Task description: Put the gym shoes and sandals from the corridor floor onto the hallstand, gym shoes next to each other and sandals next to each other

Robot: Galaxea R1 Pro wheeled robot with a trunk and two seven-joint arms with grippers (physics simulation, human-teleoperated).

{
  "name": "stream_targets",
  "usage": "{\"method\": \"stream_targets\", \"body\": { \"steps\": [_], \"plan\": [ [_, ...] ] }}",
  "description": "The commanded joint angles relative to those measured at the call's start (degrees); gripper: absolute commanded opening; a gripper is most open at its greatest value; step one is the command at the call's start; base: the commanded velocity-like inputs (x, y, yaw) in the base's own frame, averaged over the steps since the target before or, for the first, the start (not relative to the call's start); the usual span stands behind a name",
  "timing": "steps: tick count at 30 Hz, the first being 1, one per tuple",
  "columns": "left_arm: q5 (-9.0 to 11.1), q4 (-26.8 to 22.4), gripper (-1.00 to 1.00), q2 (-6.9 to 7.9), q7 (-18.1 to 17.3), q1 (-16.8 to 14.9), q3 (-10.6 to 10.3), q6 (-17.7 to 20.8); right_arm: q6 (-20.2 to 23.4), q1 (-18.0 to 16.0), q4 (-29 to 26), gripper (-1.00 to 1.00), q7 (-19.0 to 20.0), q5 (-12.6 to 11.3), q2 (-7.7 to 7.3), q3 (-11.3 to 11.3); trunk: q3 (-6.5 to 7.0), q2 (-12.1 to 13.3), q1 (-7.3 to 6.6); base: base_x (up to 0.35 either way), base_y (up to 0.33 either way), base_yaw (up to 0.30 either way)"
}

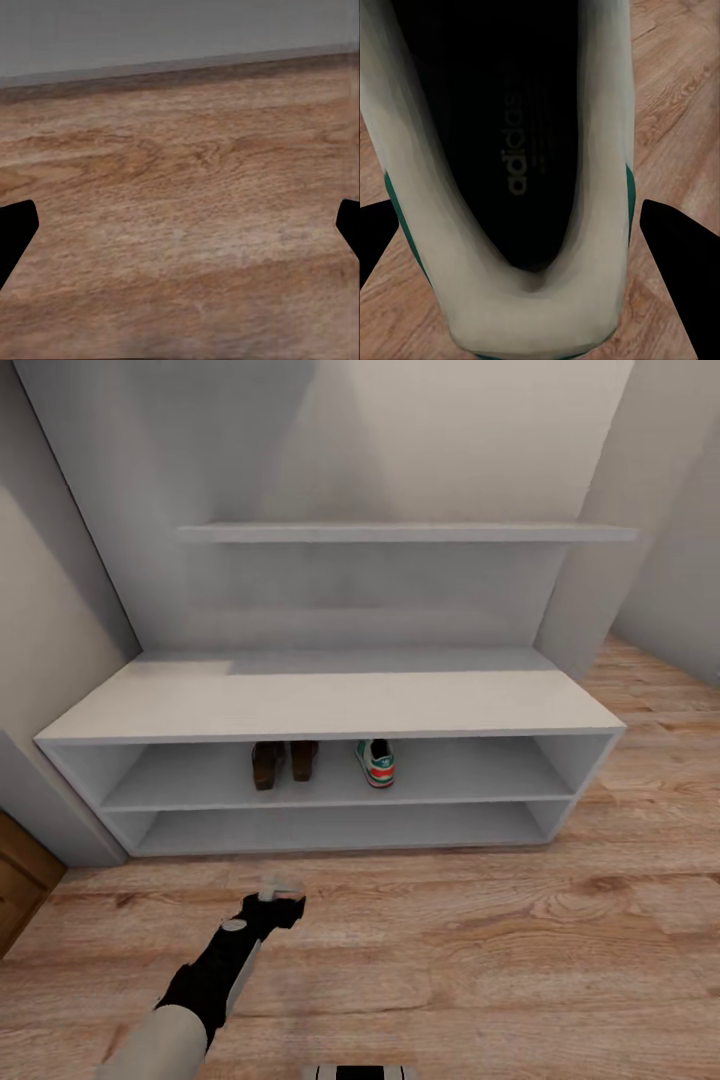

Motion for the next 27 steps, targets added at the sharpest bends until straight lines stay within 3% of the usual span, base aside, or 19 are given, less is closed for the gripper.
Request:
{"method": "stream_targets", "body": {
  "steps": [1,5,7,9,10,11,12,16,20,27],
  "plan": [
    [-0.58,-0.52,1.00,0.08,-1.82,1.17,0.45,-1.22,-0.15,-0.04,-0.03,-1.00,0.34,0.57,0.00,-0.12,-0.03,-0.02,-0.01,-0.010,-0.008,0.000],
    [-0.29,-4.41,1.00,2.25,-10.28,7.93,0.59,-9.57,-0.19,-0.03,-0.04,-1.00,0.42,0.56,0.06,0.01,-0.03,-0.02,-0.01,-0.005,-0.004,0.000],
    [0.90,-8.42,1.00,5.11,-21.50,13.53,1.08,-12.56,-0.21,-0.03,0.00,-1.00,0.44,0.56,0.12,0.07,-0.03,-0.02,-0.01,-0.001,-0.001,0.000],
    [4.25,-11.30,1.00,8.33,-32.51,18.22,4.21,-14.14,-0.21,-0.03,0.04,-1.00,0.44,0.56,0.15,0.10,-0.03,-0.02,-0.01,0.000,0.000,0.000],
    [5.12,-11.73,1.00,9.02,-34.92,19.08,5.11,-14.44,-0.21,-0.04,0.06,-1.00,0.46,0.56,0.16,0.12,-0.03,-0.02,-0.01,0.000,0.000,0.000],
    [7.29,-12.51,1.00,11.00,-41.97,21.02,7.61,-15.11,-0.22,-0.04,0.09,-1.00,0.50,0.56,0.17,0.16,-0.03,-0.02,-0.01,0.000,0.000,0.000],
    [8.24,-12.60,1.00,12.35,-46.70,21.79,9.01,-15.41,-0.22,-0.03,0.11,-1.00,0.51,0.56,0.17,0.17,-0.03,-0.02,-0.01,0.000,0.000,0.000],
    [9.30,-12.23,1.00,14.85,-56.09,22.78,11.68,-15.82,-0.20,-0.03,0.26,-1.00,0.56,0.56,0.17,0.19,-0.03,-0.02,-0.01,0.000,0.000,0.000],
    [9.54,-10.61,1.00,15.94,-61.01,23.25,14.15,-17.70,-0.22,-0.04,1.08,-1.00,0.61,0.49,0.18,0.20,-0.03,-0.02,-0.01,0.000,0.000,0.000],
    [9.87,-10.54,1.00,16.02,-61.87,23.23,14.98,-18.83,-0.24,-0.03,0.93,-1.00,0.66,0.33,0.56,0.20,-0.03,-0.02,-0.01,0.000,0.000,0.000]
  ]
}}
